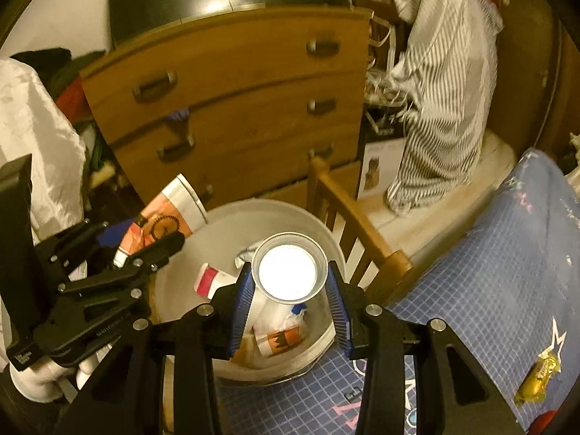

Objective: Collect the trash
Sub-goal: 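Carry the paper bag and cup over the white bucket with both tools, then open both tools to drop the paper bag and cup into the bucket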

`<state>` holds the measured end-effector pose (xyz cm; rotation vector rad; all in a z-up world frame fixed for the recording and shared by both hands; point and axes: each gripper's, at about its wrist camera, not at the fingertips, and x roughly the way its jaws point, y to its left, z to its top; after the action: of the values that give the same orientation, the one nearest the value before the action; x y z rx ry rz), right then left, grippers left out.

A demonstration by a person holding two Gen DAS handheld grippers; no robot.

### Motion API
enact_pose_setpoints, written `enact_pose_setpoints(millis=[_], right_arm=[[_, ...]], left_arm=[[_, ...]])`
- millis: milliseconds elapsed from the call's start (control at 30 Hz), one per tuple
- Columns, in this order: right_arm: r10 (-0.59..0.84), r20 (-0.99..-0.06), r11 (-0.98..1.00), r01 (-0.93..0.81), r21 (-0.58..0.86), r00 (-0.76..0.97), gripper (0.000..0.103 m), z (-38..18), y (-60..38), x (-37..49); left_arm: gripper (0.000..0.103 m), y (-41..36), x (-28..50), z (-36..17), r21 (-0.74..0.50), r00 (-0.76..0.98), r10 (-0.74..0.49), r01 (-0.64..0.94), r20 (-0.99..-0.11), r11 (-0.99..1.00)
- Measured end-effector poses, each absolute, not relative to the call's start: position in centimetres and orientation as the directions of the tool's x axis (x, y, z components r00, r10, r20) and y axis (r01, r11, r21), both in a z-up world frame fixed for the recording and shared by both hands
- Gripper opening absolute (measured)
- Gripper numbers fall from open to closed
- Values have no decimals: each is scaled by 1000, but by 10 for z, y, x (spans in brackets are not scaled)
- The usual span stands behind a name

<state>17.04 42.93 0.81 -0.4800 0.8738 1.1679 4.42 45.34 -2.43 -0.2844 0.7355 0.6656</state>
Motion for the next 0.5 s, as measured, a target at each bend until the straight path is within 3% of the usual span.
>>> enact_pose_setpoints(millis=[200, 500], right_arm=[[483, -875, 336, -931, 140, 43, 41, -31, 462, 187], [435, -900, 330, -933, 145, 14, 41, -60, 468, 197]], left_arm=[[46, 479, 60, -54, 2, 476, 391, -633, -788, 774], [46, 489, 63, -77, 21, 434, 371, -628, -821, 778]])
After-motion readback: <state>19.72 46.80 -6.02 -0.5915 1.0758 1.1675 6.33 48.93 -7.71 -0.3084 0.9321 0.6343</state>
